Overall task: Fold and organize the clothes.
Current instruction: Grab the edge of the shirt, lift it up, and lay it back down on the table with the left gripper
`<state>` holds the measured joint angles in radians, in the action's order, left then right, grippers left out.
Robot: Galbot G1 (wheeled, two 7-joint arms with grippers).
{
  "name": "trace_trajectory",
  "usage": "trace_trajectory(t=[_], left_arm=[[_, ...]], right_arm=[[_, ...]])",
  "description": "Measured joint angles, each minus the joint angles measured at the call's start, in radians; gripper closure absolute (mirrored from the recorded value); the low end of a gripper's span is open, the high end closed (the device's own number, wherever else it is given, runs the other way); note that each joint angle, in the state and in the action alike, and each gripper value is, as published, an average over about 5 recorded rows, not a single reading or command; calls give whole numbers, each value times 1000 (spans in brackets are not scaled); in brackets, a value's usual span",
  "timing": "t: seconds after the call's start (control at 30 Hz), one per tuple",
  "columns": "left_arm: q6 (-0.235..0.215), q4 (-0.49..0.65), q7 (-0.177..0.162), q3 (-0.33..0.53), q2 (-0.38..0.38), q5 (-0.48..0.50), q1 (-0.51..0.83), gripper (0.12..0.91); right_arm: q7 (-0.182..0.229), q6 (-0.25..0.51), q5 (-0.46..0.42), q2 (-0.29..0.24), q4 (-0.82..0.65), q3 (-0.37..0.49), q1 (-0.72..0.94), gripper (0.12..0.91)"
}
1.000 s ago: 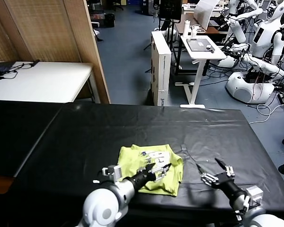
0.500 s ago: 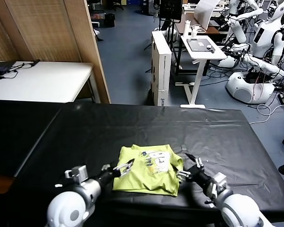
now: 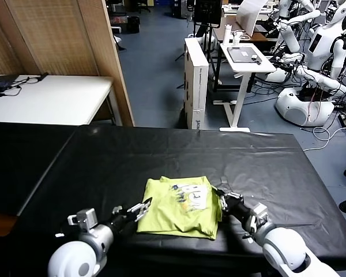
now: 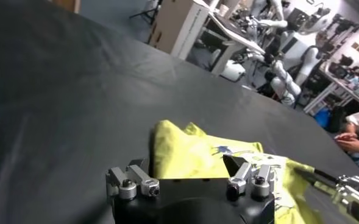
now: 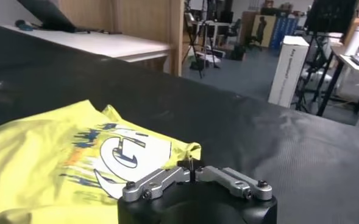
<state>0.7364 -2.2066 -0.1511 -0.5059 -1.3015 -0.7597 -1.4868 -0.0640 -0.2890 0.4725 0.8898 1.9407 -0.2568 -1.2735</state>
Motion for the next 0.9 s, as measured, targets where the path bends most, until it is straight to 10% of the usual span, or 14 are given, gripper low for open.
trace_trajectory(t=[0.17, 0.4, 0.9], left_arm=[[-20, 9, 29, -3, -10, 32, -4, 123], [-195, 47, 117, 11, -37, 151, -4, 123], [-321, 159, 182, 38, -116, 221, -2, 123]], right_arm=[[-23, 15, 25, -15, 37, -40, -32, 517], [-38, 46, 32, -41, 108, -124, -106, 151], [-32, 45, 39, -58, 185, -174, -163, 118]])
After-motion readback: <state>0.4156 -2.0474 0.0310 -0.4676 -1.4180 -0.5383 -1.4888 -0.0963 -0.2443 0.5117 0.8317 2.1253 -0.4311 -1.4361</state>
